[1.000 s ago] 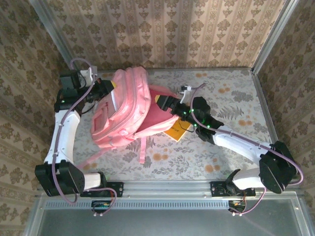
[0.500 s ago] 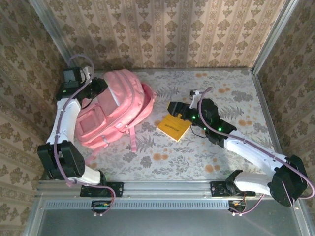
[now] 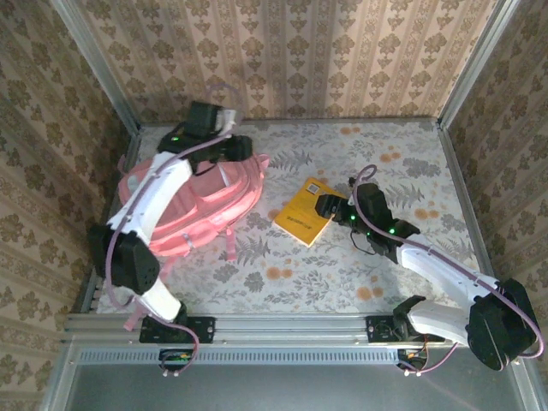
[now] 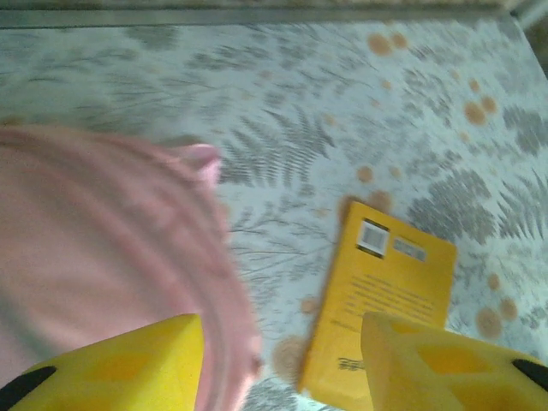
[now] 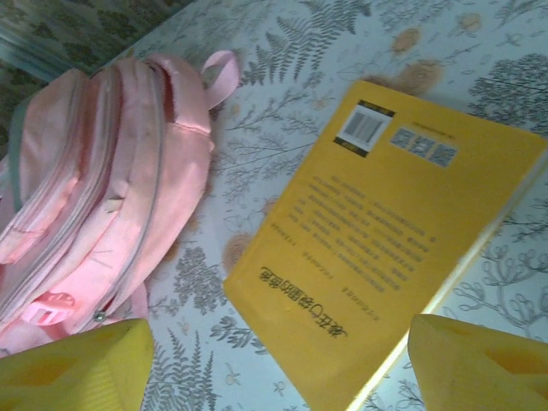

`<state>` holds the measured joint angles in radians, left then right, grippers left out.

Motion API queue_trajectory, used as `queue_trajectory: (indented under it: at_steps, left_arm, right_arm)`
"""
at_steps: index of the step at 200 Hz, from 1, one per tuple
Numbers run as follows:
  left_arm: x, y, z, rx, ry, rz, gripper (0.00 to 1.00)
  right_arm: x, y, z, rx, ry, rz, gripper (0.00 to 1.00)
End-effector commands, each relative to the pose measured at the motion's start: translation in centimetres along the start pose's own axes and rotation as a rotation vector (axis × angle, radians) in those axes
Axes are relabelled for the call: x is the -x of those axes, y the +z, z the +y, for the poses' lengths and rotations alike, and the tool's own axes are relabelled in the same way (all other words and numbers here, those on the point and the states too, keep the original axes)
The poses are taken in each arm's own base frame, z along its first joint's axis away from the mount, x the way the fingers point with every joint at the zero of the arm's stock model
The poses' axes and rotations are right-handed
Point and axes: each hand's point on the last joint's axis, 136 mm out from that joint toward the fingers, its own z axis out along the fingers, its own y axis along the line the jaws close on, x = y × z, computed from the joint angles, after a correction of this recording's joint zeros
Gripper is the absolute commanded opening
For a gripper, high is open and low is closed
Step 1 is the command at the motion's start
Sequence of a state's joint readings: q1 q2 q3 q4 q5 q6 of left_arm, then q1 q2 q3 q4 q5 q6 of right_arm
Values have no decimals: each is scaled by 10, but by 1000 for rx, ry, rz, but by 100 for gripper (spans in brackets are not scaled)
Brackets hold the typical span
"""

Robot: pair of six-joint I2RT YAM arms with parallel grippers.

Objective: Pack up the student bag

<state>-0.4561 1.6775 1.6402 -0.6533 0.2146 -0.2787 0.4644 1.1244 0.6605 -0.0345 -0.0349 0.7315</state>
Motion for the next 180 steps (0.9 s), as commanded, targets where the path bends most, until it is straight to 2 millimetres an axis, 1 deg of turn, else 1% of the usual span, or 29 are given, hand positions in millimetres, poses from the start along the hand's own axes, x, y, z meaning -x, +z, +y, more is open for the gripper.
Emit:
queue_trajectory:
  at_steps: [1, 15, 39, 56, 70, 88, 117, 134, 150, 158, 161, 180]
  left_arm:
    - [-35, 48, -17, 21, 94, 154, 54]
    - [-48, 78, -28, -17, 84, 199, 55]
    - [-66, 123, -34, -52, 49, 260, 57]
    - [-77, 147, -40, -80, 42, 303, 57]
    - [-86, 161, -47, -109, 37, 334, 57]
    - [-97, 173, -53, -128, 35, 366, 57]
    - [-118, 191, -43, -102, 13, 412, 58]
    - [-129, 198, -43, -116, -1, 436, 58]
    - [-138, 203, -48, -158, -20, 456, 59]
    - [-142, 204, -53, -184, -31, 463, 59]
    - [-143, 204, -55, -195, -36, 466, 59]
    - [-150, 204, -67, -241, -47, 482, 59]
  right_arm:
    - [-8, 1, -21, -63, -5, 24, 80]
    - [-10, 2, -24, -68, 4, 35, 80]
    - [-14, 5, -35, -91, 26, 58, 80]
    - [-18, 10, -47, -113, 66, 85, 80]
    - [-23, 16, -55, -113, 112, 119, 80]
    - [-31, 23, -63, -116, 165, 161, 80]
    - [-39, 33, -71, -122, 216, 194, 79]
    - [-43, 38, -74, -127, 239, 212, 79]
    - [-47, 44, -77, -130, 259, 240, 79]
    - [-46, 45, -77, -124, 269, 238, 78]
    - [-52, 48, -82, -138, 277, 257, 78]
    - [-56, 54, -86, -136, 305, 267, 76]
